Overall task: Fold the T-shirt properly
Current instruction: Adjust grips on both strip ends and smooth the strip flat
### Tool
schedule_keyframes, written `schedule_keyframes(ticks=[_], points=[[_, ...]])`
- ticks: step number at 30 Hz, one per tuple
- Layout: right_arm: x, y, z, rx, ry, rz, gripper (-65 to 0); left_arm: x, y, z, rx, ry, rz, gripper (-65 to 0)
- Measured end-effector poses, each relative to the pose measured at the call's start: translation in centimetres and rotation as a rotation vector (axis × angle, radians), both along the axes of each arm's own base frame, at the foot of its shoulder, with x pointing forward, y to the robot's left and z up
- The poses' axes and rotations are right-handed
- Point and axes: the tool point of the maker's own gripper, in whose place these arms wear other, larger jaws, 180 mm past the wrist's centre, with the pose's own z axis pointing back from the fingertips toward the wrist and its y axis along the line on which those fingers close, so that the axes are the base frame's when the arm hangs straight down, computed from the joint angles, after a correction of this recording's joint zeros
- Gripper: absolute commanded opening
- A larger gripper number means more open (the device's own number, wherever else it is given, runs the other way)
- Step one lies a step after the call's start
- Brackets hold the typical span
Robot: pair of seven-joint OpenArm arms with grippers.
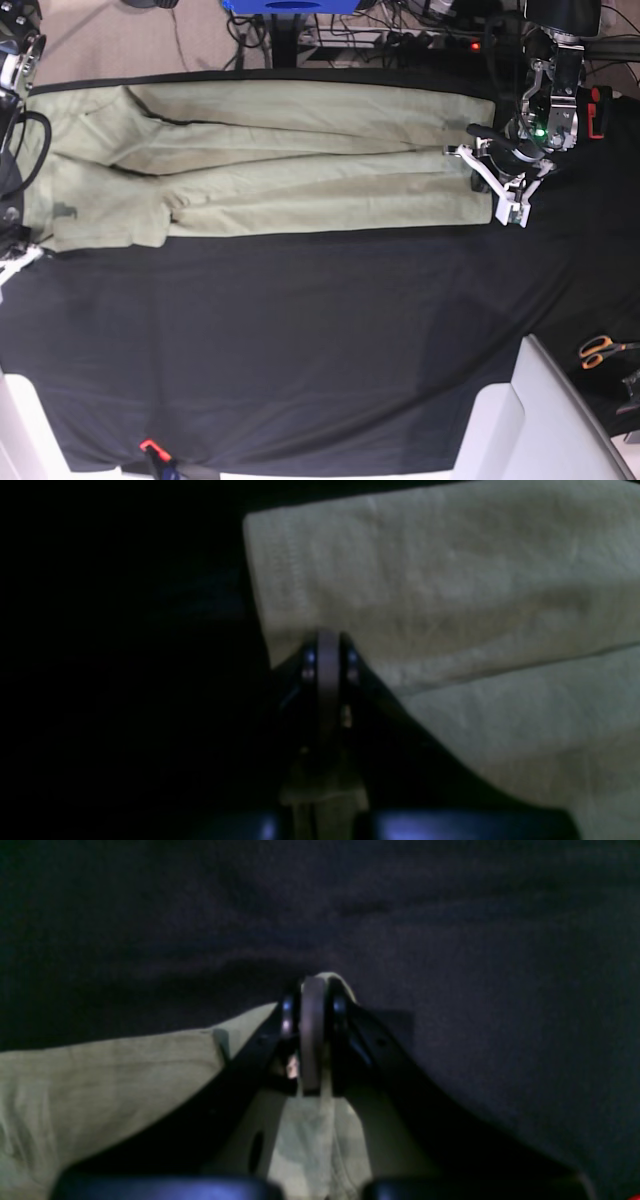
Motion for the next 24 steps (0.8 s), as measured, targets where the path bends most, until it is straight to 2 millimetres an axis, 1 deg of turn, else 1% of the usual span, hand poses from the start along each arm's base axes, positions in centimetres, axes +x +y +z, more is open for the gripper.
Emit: schedule_keyframes(ticks=[2,3,4,8,9,10,15,17,18,19,20,22,23,24], points=[[0.0,-0.1,0.0,-0.002,0.001,-0.009,-63.8,0.0,0.0,0.0,0.000,0.000,0.000,-65.0],[-0.1,-0.3,-0.1,-0.007,0.004,-0.033,-61.7,0.0,0.0,0.0,0.000,0.000,0.000,-65.0],[-0.2,-0.7,-0.1,-0.015,0.007,-0.060,-57.6,0.0,0.0,0.0,0.000,0.000,0.000,-65.0],[-0.7,-2.9,0.0,-0.059,0.011,-0.204,-34.5,0.0,0.0,0.0,0.000,0.000,-0.001,-65.0],[-1.0,-3.4,0.0,-0.070,0.017,-0.241,-30.9,0.0,0.0,0.0,0.000,0.000,0.000,-65.0],[-1.1,-3.8,0.1,-0.081,0.019,-0.267,-29.9,0.0,0.0,0.0,0.000,-0.001,0.000,-65.0],[-1.3,-4.5,0.3,-0.090,0.014,-0.314,-33.5,-0.1,-0.1,0.3,0.004,0.004,0.000,-65.0],[-1.1,-4.2,1.0,-0.103,-0.010,-0.288,-35.6,-0.7,-0.4,0.6,0.018,0.026,-0.015,-65.0],[-0.7,-3.5,1.7,-0.106,-0.037,-0.230,-37.8,-1.1,-0.7,0.8,0.018,0.028,-0.025,-65.0],[-0.4,-2.4,2.3,-0.109,-0.068,-0.168,-41.3,-1.4,-0.9,1.0,0.022,0.030,-0.035,-65.0],[-0.1,-0.8,3.0,-0.110,-0.100,-0.088,-45.3,-1.9,-1.0,1.2,0.029,0.044,-0.044,-65.0],[0.0,3.2,3.9,-0.080,-0.152,0.077,-57.2,-2.0,-1.5,1.6,0.027,0.048,-0.057,-65.0],[-0.2,5.0,4.1,-0.061,-0.173,0.135,-62.7,-1.8,-1.7,1.9,0.025,0.037,-0.062,-65.0],[-0.3,6.3,4.1,-0.044,-0.184,0.161,-65.0,-1.6,-2.1,2.2,0.016,0.024,-0.074,-65.0]])
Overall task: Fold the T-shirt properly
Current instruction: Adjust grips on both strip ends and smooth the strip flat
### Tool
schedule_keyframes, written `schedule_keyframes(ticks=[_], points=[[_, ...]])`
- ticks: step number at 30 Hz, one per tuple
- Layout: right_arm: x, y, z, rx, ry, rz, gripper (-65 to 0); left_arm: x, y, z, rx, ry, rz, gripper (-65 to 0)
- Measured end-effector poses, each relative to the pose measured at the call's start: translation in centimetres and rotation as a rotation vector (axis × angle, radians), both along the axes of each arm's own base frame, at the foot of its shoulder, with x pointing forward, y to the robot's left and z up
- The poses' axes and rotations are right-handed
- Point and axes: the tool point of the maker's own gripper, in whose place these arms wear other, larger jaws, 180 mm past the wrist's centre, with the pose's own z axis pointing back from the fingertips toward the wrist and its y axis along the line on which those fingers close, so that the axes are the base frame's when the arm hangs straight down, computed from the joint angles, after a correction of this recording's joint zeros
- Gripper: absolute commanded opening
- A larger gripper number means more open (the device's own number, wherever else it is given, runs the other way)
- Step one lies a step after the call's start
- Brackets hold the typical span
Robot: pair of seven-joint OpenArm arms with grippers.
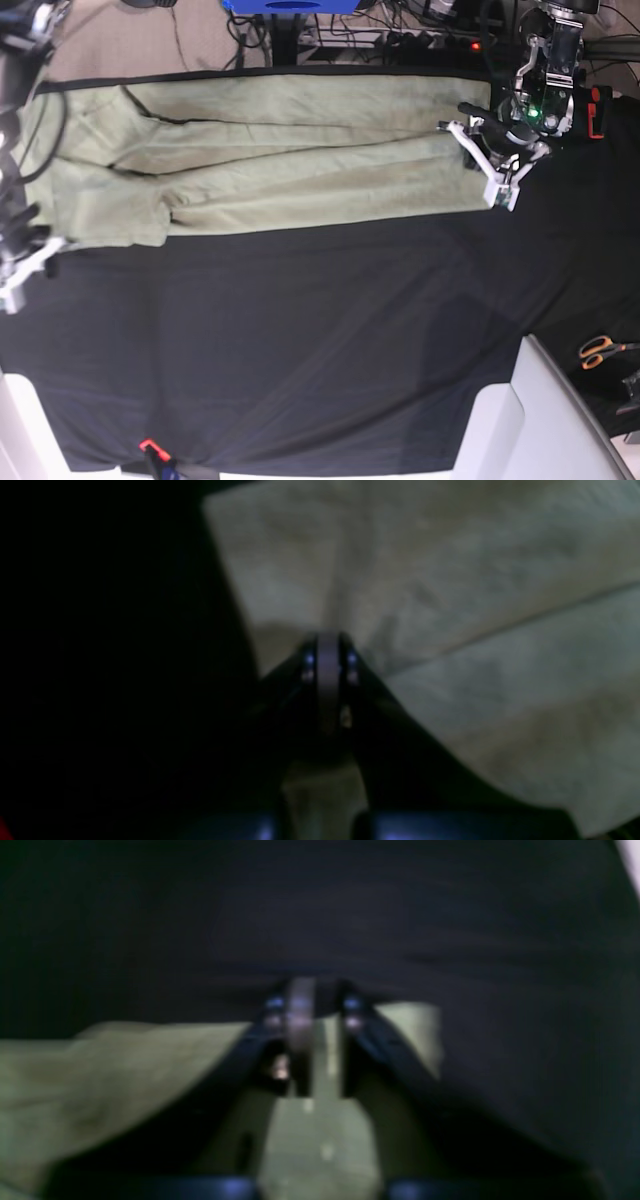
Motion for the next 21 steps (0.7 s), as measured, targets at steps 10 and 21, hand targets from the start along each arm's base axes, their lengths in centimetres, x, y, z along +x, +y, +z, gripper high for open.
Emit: schedule_keyframes(ticks=[10,21], points=[[-3.1,2.6,-4.3,0.075,0.164,-0.010,-64.4,1.1,4.1,1.9,0.029,-0.067,0.129,-65.0],[-5.8,-0.9,-7.8,0.064,0.231,-0.223,-64.4,0.2,7.2,2.6,0.059,-0.072,0.194,-65.0]])
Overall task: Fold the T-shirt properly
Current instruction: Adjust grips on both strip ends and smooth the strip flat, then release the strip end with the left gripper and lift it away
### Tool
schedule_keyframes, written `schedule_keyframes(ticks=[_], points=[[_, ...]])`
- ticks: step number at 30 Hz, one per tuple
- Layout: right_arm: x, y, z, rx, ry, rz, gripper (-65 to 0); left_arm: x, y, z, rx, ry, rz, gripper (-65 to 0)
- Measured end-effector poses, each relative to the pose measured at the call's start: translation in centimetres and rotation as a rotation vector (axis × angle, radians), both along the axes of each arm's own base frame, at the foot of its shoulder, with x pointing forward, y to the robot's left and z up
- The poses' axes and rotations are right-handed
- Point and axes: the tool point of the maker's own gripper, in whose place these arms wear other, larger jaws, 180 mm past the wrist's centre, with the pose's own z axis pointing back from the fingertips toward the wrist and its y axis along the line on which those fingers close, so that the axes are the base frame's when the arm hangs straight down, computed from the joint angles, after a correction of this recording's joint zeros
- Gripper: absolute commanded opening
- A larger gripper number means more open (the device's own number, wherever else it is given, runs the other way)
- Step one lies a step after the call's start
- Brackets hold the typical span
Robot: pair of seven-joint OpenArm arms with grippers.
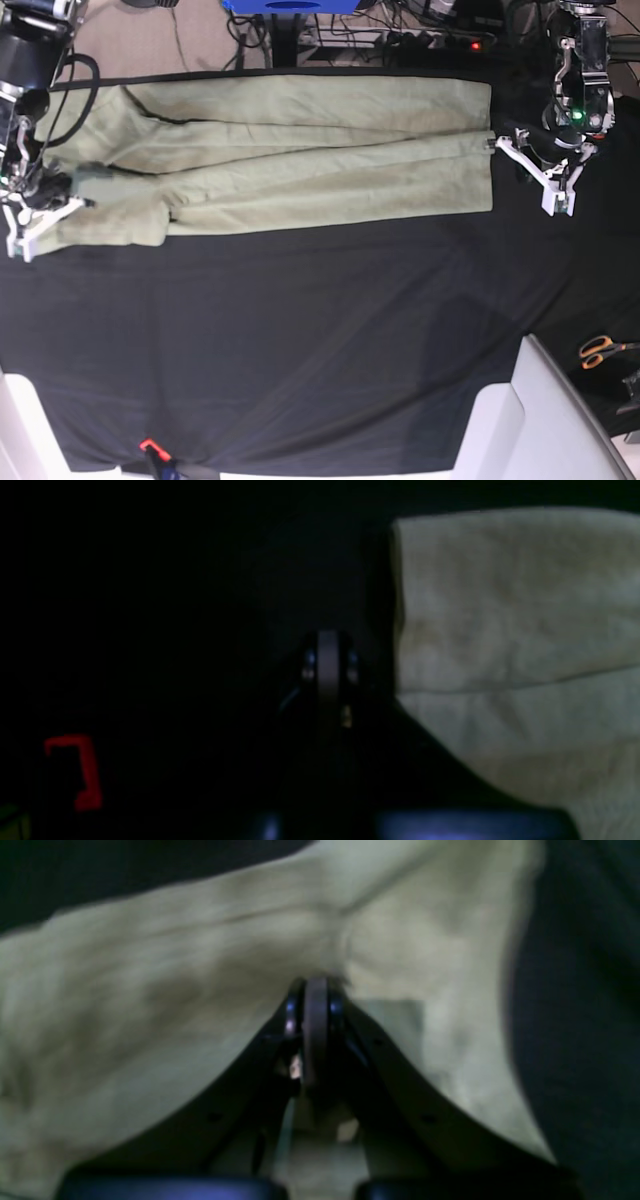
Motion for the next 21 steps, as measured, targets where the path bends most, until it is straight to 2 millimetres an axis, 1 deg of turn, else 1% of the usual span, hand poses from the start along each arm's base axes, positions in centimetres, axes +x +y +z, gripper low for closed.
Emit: schedule_keyframes(ticks=[2,3,4,5,7,8,9,11,12,14,16,18,19,21], points=[[0.0,-0.1,0.7,-0.018,-0.015,0.011,-64.2,-0.3,-0.1,-0.1,-0.002,0.006,0.000,-65.0],[0.2,-0.1,1.5,-0.032,-0.040,0.016,-64.1,-0.4,-0.2,-0.2,-0.005,0.008,0.001,-65.0],[0.3,-0.1,2.4,-0.051,-0.069,0.024,-64.1,-0.5,-0.3,-0.3,-0.007,0.010,0.002,-65.0],[0.4,0.3,3.4,-0.067,-0.107,0.032,-64.1,-0.6,-0.4,-0.4,-0.009,0.012,0.001,-65.0],[0.8,1.3,5.8,-0.096,-0.216,0.055,-63.9,-0.1,-1.0,0.3,-0.016,-0.018,0.007,-65.0],[0.7,2.1,7.0,-0.106,-0.271,0.074,-63.8,0.1,-1.5,0.8,-0.022,-0.038,0.004,-56.9],[0.6,2.8,8.3,-0.115,-0.327,0.089,-63.8,0.1,-2.1,1.5,-0.041,-0.062,-0.003,-46.7],[-0.3,3.4,10.2,-0.148,-0.387,0.102,-63.6,-0.4,-2.6,2.3,-0.109,-0.098,0.026,-28.5],[-0.9,3.5,10.6,-0.158,-0.393,0.106,-63.6,-0.9,-2.8,2.4,-0.153,-0.100,0.022,-21.2],[-1.9,3.7,10.9,-0.167,-0.389,0.118,-63.5,-1.5,-3.2,3.2,-0.253,-0.128,-0.011,-11.2],[-2.3,4.1,10.7,-0.162,-0.383,0.131,-63.5,-1.5,-3.7,4.0,-0.321,-0.168,-0.070,-5.6],[-2.9,4.1,10.3,-0.158,-0.366,0.134,-63.5,-1.8,-3.7,3.7,-0.365,-0.179,-0.100,-3.8],[-3.2,4.0,10.1,-0.162,-0.357,0.132,-63.5,-2.2,-3.6,3.1,-0.383,-0.171,-0.102,-4.1],[-4.1,3.9,9.6,-0.165,-0.335,0.135,-63.6,-3.2,-3.4,1.2,-0.412,-0.124,-0.083,-3.9]])
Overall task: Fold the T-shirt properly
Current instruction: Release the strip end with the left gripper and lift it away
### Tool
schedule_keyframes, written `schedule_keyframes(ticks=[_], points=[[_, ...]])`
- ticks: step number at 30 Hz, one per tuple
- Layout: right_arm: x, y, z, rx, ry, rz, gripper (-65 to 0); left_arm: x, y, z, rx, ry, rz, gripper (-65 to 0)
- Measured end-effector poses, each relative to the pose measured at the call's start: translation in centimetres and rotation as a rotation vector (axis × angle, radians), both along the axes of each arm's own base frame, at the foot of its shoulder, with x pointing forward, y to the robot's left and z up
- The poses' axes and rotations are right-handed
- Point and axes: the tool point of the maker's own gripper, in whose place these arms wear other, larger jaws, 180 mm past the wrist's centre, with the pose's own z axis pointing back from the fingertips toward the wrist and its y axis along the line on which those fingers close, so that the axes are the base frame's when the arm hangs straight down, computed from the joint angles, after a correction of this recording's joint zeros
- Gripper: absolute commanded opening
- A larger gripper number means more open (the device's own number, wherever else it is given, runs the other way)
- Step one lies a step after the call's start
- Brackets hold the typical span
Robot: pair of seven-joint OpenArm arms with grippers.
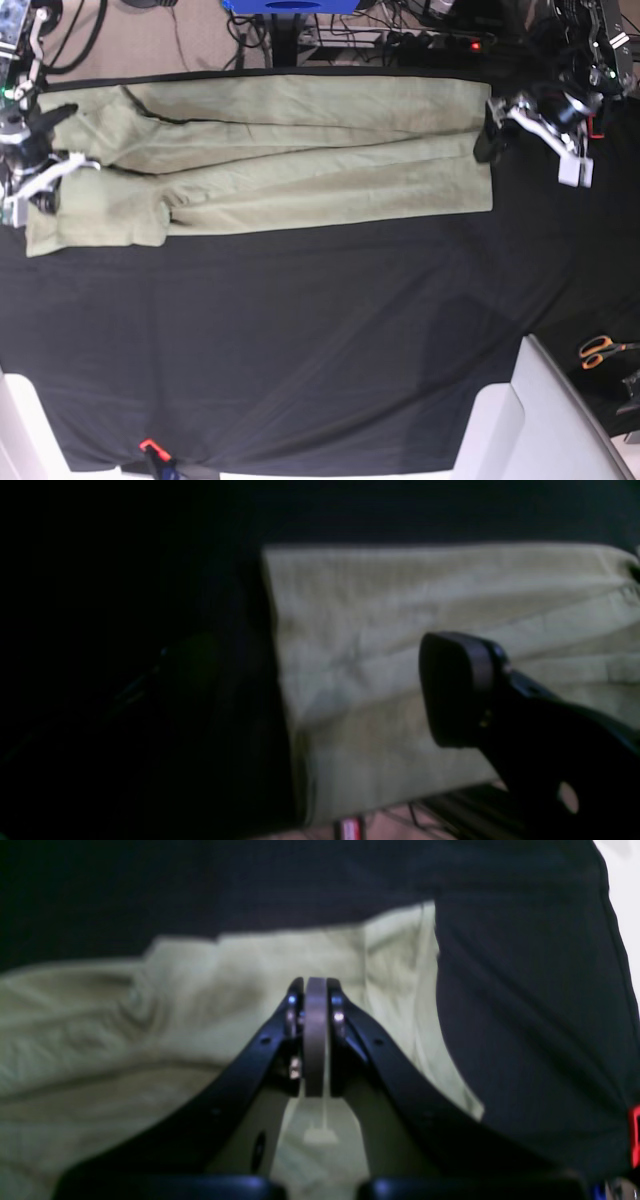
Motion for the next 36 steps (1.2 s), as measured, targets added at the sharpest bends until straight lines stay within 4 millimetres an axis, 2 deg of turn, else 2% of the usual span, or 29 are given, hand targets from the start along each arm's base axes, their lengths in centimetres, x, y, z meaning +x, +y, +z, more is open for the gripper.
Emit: schedule_keyframes(ticks=[5,9,13,15,17,20,22,25,29,31,33,35,36], points=[[-0.3,0.1,-0.3,0.004,0.011,0.002,-63.8,-0.4,-1.6,-3.1,-0.117,0.043,0.015,-4.1],[-0.9,0.1,-0.6,0.004,0.023,0.000,-63.9,0.8,-1.3,-3.5,-0.166,0.004,0.066,-4.1],[-0.8,0.1,-0.6,0.005,0.020,0.000,-64.1,1.9,-3.5,-4.0,-0.225,-0.020,0.046,-6.1],[-0.8,0.1,-0.6,0.005,0.021,-0.002,-64.1,2.1,-4.6,-4.2,-0.240,-0.017,0.025,-15.0],[-0.9,0.1,-0.6,0.006,0.022,-0.002,-64.1,1.8,-5.3,-4.7,-0.255,-0.003,0.024,-28.5],[-0.8,0.1,-0.6,0.006,0.021,-0.002,-64.1,1.0,-5.0,-5.3,-0.261,0.024,0.059,-51.0],[-1.1,0.1,-0.7,0.005,0.028,-0.002,-64.1,0.3,-3.8,-5.6,-0.238,0.048,0.077,-65.0],[-1.5,0.2,-1.0,0.007,0.039,-0.002,-64.1,0.5,-2.0,-5.4,-0.205,0.049,0.102,-65.0],[-1.3,0.1,-0.8,0.004,0.034,0.000,-64.1,2.4,3.1,-4.9,-0.012,0.068,0.150,-65.0],[-1.4,0.1,-0.9,0.006,0.035,-0.002,-64.1,3.0,6.6,-3.8,0.120,0.074,0.165,-65.0],[-1.4,0.2,-0.9,0.007,0.035,0.001,-64.1,3.3,9.6,-1.8,0.254,0.064,0.154,-65.0],[-1.4,0.1,-0.9,0.006,0.035,-0.002,-64.1,3.3,11.0,0.2,0.408,0.066,0.113,-65.0],[-1.5,0.2,-1.0,0.007,0.037,0.001,-64.1,3.2,11.1,1.0,0.471,0.062,0.087,-65.0]])
